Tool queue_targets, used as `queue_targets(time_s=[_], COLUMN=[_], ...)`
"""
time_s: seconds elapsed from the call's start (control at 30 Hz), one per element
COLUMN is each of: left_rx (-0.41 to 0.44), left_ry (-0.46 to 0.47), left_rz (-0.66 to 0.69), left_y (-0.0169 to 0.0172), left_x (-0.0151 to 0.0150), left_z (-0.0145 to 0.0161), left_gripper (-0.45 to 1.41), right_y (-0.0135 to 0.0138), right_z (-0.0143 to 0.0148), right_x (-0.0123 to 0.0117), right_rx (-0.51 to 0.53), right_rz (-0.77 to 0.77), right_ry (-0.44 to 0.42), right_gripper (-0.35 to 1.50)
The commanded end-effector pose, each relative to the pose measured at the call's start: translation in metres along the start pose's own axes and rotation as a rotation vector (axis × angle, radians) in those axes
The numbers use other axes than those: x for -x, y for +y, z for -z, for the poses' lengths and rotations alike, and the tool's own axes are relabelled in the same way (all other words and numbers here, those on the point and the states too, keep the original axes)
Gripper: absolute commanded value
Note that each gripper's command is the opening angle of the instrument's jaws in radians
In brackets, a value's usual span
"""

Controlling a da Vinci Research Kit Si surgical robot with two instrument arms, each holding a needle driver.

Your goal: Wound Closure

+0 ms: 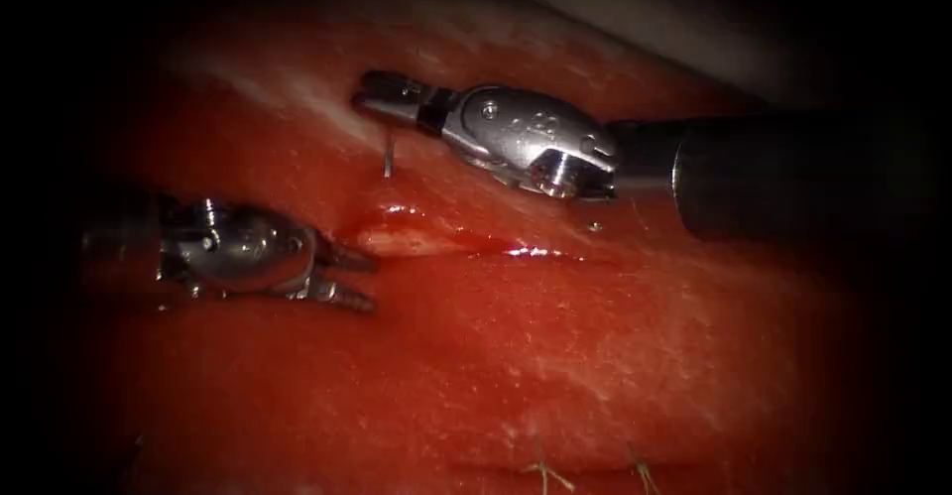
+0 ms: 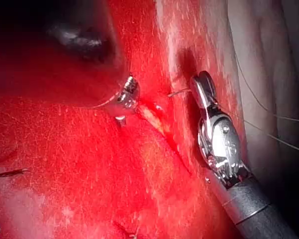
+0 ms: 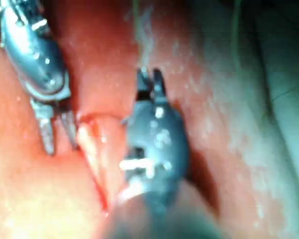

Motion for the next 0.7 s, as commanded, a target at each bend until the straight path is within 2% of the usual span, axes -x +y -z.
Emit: queue_targets(time_s=[0.03, 0.2, 0.33, 0.7], left_rx=[0.002, 0.002, 0.003, 0.004], left_ry=[0.000, 0.000, -0.004, -0.004], left_rz=[0.000, 0.000, -0.001, -0.002], left_y=[0.0002, 0.0002, 0.0002, 0.0003], left_x=[0.0001, 0.0001, 0.0002, 0.0001], left_z=[-0.0009, -0.0009, -0.0010, -0.0010], left_gripper=[0.13, 0.13, 0.12, 0.12], right_y=[0.0002, 0.0005, 0.0006, 0.0009], right_z=[-0.0008, -0.0009, -0.0010, -0.0010], right_x=[-0.0001, -0.0002, -0.0004, -0.0007], right_rx=[0.004, 0.010, 0.017, 0.021], right_rz=[0.002, 0.031, 0.135, 0.138], right_ry=[0.003, 0.002, 0.020, 0.030], right_gripper=[-0.35, -0.35, -0.35, -0.35])
